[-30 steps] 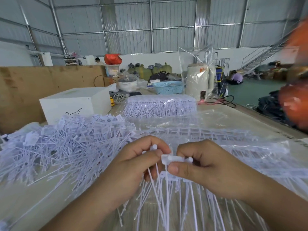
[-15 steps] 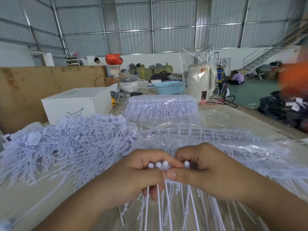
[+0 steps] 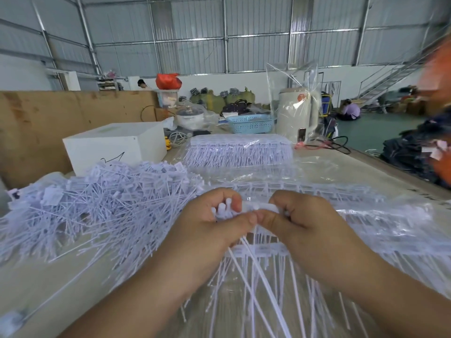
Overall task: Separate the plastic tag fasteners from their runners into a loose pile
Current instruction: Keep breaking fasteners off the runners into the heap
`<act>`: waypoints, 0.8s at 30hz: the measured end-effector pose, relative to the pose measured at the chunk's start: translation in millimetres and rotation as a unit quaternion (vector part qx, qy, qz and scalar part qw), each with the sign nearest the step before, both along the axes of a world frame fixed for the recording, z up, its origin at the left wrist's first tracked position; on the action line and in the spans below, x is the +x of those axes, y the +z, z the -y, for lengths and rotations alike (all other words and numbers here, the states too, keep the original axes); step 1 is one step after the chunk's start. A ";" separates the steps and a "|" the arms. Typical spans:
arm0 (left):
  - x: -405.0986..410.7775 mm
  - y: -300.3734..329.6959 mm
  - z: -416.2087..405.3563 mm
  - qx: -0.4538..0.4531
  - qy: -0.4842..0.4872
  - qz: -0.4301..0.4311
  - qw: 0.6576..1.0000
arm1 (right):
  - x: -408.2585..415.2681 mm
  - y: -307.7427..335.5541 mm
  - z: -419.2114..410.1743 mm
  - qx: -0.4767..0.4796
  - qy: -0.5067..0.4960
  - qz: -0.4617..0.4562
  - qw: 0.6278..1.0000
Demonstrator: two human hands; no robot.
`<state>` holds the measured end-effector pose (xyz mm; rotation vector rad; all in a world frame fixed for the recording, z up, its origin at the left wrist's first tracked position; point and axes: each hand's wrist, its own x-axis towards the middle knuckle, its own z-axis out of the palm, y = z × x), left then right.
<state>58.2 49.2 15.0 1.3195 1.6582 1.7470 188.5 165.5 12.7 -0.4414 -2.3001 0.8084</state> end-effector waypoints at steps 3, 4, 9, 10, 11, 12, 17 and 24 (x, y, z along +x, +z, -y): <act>8.0 -1.8 -2.1 0.026 0.003 0.060 0.998 | -6.0 -4.4 10.6 -0.029 -0.028 -0.064 0.997; 10.3 -2.2 -2.5 0.030 -0.005 0.069 0.997 | -6.6 -4.8 11.2 -0.044 -0.038 -0.087 0.995; 9.8 1.8 1.9 0.033 -0.035 0.067 0.997 | -5.1 -2.9 11.1 -0.037 -0.030 -0.109 0.993; 8.2 2.8 2.2 0.036 -0.033 0.070 0.996 | -5.4 -2.2 11.7 -0.028 -0.031 -0.108 0.993; 6.7 3.7 2.1 0.041 -0.031 0.077 0.996 | -6.2 -1.9 12.5 -0.021 -0.033 -0.109 0.993; 6.0 4.3 1.3 0.047 -0.028 0.086 0.995 | -7.1 -1.7 13.5 -0.017 -0.037 -0.115 0.993; 11.4 2.1 -3.5 0.057 -0.001 0.118 0.991 | -10.4 -3.4 22.7 0.016 -0.073 -0.150 0.986; -24.3 13.3 6.4 0.045 0.023 0.096 0.994 | 0.0 3.1 6.4 -0.035 0.000 -0.161 0.986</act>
